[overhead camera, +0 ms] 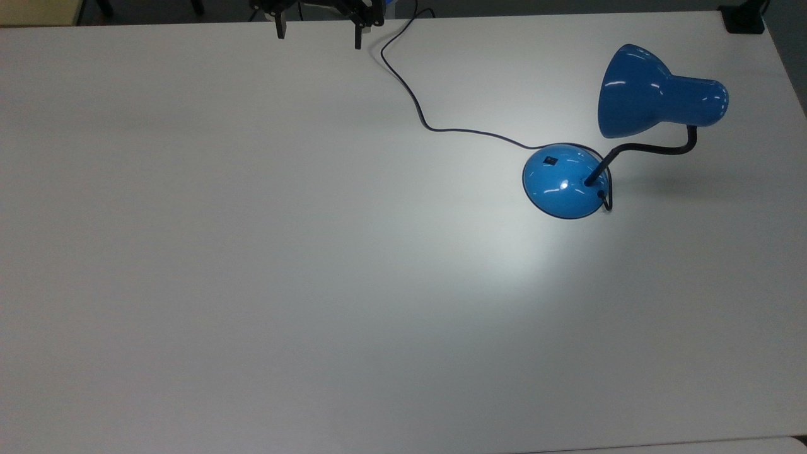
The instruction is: Turn off the lamp
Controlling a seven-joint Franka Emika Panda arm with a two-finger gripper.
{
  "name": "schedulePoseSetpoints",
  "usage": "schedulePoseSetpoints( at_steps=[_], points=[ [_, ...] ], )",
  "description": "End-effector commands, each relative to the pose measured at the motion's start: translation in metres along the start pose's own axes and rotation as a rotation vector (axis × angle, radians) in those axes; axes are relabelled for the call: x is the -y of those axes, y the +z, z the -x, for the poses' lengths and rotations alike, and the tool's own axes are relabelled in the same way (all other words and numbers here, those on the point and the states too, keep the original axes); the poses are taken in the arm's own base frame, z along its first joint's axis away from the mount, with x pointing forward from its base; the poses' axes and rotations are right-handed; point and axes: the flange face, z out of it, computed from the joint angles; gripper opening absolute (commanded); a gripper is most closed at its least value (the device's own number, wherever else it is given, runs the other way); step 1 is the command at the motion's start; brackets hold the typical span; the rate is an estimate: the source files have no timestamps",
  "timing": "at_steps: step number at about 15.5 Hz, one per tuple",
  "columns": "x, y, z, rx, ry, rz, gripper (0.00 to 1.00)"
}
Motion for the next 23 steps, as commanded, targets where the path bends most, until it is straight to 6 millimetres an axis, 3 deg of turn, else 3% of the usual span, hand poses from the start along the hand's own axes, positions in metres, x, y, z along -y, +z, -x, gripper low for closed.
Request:
schedulePoseSetpoints(
  at_steps=[1,19,21,23],
  points=[
    [-0.0006,-0.0058,0.0063,0.018,-0.001,0.012,1.0],
    [-0.0005,-0.0039,0.0063,0.024,-0.004,0.013,1.0],
    [-0.0005,-0.0048,0.0061,0.021,-0.005,0.012,0.93],
    [0.0004,-0.004,0.0064,0.024,-0.024,0.012,0.7]
  ],
)
